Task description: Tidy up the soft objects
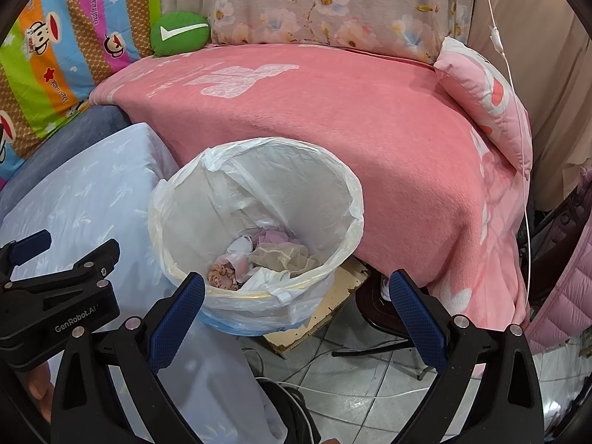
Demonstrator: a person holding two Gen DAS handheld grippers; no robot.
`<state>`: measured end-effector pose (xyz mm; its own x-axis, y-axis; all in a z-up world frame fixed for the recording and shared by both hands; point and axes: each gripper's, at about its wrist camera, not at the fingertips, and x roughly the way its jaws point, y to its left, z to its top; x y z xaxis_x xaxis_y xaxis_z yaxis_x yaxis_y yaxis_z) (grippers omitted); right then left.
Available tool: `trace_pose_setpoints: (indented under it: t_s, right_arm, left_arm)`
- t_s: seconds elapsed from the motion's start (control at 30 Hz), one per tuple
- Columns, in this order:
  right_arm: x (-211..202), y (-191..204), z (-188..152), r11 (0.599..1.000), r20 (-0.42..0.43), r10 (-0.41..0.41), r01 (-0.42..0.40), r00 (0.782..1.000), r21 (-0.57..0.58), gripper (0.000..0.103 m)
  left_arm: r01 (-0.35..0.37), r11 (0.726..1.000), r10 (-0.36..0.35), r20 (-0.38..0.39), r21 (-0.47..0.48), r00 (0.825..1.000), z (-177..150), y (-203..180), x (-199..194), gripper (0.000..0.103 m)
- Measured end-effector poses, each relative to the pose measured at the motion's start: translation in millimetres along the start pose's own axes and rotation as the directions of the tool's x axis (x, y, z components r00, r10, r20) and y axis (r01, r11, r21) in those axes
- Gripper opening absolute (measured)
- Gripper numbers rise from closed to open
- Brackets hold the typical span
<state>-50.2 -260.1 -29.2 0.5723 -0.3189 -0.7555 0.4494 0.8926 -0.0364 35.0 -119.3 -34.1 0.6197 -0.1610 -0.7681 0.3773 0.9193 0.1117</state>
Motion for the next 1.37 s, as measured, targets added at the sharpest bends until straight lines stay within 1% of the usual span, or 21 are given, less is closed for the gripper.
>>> trace_pose_setpoints:
  t_s: [1.37]
  right_arm:
    - [-0.2, 3.2, 0.6, 1.000, 0.003, -0.002, 0.002, 1.000, 0.013, 0.097]
  left_arm:
    - [-0.015, 1.000, 0.015, -0.018, -0.010, 1.000, -4.6, 7.6, 2.7, 0.091]
